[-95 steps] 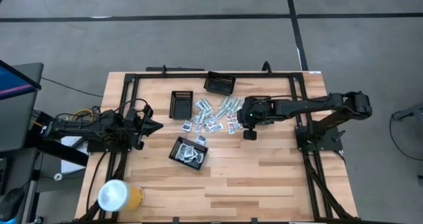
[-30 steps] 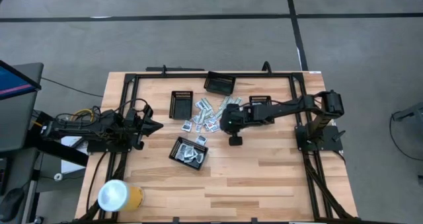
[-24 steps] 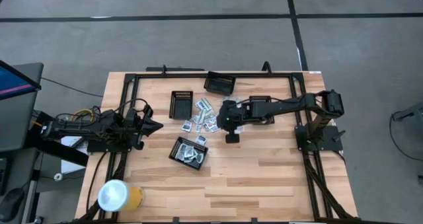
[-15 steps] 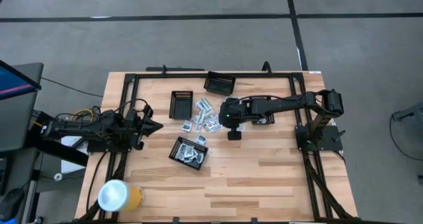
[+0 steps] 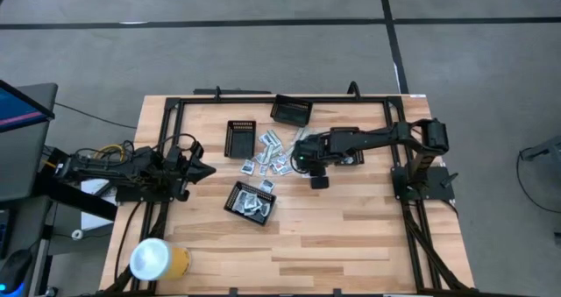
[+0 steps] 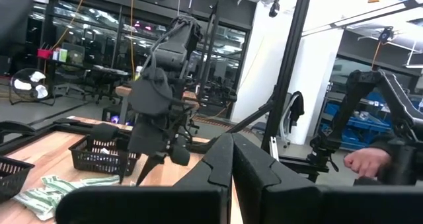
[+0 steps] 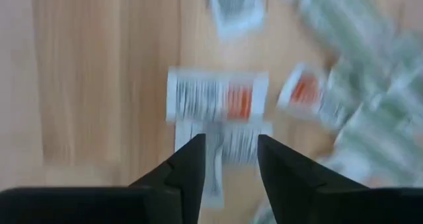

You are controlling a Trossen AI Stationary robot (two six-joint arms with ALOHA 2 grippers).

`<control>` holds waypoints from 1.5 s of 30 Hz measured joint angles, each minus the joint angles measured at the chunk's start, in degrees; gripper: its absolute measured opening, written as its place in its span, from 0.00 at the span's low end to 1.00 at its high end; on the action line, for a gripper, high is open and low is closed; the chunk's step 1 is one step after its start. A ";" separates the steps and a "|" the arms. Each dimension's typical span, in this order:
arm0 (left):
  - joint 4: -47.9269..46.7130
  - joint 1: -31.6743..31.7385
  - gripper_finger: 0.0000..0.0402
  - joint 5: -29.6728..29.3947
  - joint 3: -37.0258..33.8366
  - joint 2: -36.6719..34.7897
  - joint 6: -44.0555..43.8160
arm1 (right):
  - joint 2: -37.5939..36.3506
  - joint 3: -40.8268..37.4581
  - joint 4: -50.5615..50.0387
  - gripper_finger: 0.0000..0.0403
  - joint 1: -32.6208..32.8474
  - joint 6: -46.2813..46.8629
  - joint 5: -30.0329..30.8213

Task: Pick & Place First Aid Supplies
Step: Put the orange ointment pack into the top black bin

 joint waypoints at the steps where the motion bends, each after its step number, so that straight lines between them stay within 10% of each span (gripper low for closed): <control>1: 0.02 0.00 0.02 0.01 0.00 -0.01 0.00 | 0.76 0.22 0.67 0.33 -0.03 0.46 0.01; 10: 0.38 0.00 0.02 0.02 -0.01 0.00 -0.01 | 6.53 0.59 0.32 0.26 -0.30 1.18 -0.07; 17: 0.63 0.00 0.02 0.02 -0.02 0.00 0.00 | 4.05 0.06 -2.16 0.03 0.18 3.72 -0.08; 45: 0.85 0.00 0.02 0.00 -0.02 0.00 0.00 | -14.56 0.21 5.45 0.00 0.14 2.69 0.53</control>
